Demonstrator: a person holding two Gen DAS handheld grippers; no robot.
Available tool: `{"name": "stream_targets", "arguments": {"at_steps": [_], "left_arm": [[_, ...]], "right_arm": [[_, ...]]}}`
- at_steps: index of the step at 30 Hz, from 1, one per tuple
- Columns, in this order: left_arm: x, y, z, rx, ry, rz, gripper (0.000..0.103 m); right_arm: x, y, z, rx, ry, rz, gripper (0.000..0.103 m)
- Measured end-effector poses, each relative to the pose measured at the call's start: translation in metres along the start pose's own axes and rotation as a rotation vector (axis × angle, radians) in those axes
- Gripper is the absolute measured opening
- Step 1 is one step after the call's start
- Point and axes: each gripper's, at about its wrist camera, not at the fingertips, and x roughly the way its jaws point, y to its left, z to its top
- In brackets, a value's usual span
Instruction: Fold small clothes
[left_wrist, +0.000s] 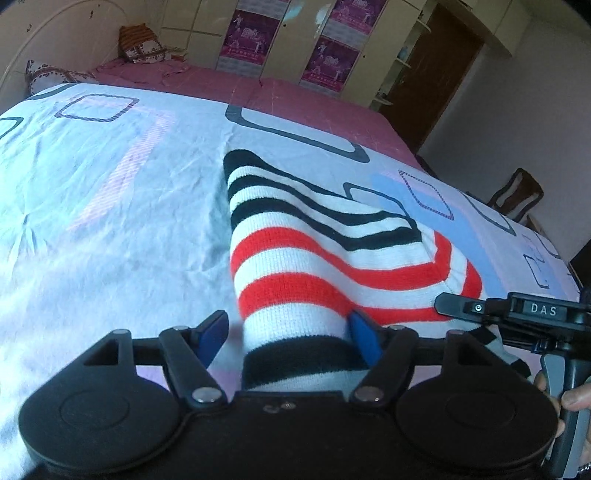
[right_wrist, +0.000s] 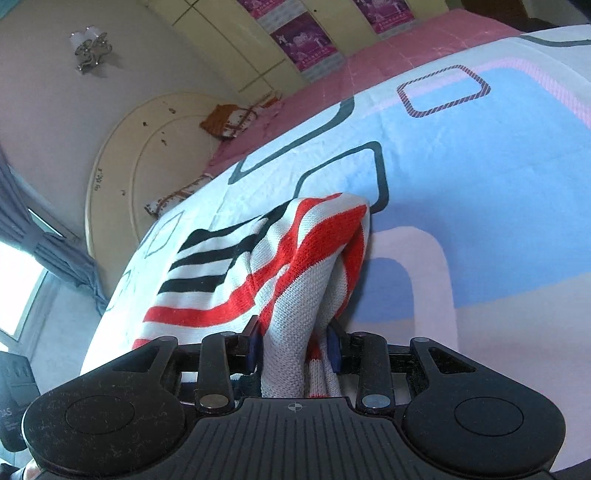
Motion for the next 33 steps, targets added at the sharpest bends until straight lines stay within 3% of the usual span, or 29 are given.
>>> {"name": "stream_targets", "arguments": {"at_steps": [4,8,11,14,22,23,26,30,33], "left_arm": [[-0.008,-0.001,0.003,0.022,-0.021,0.039,0.075],[-0.025,-0.006,0.007,0.043,-0.109,0.091,0.074],[-0.027,-0.009,0.013,0.046,-0.116,0.082,0.074],[-0.025,-0.013,0.016,0.054,-0.118,0.073,0.074],[-0.011,-0.030,0.025,0.071,-0.114,0.040,0.074],[-0.008,-0.031,0.027,0.072,-0.112,0.043,0.074],[0.002,-0.031,0.029,0.076,-0.113,0.061,0.074],[0.016,-0.026,0.031,0.077,-0.105,0.087,0.073],[0.033,-0.018,0.026,0.080,-0.043,0.133,0.075]], "right_arm": [[-0.009,0.010,0.002,-0.034,-0.013,-0.029,0.038],[-0.015,0.019,0.004,-0.063,-0.027,-0.057,0.038],[-0.016,0.017,0.005,-0.060,-0.024,-0.066,0.039],[-0.020,0.015,0.010,-0.040,-0.058,-0.085,0.055],[-0.018,0.018,0.030,-0.065,-0.074,-0.115,0.055],[-0.014,0.019,0.031,-0.065,-0.071,-0.120,0.055],[0.001,0.018,0.035,-0.064,-0.042,-0.142,0.021],[0.011,0.021,0.036,-0.128,-0.045,-0.165,0.019],[0.023,0.022,0.029,-0.229,-0.015,-0.265,0.018]]}}
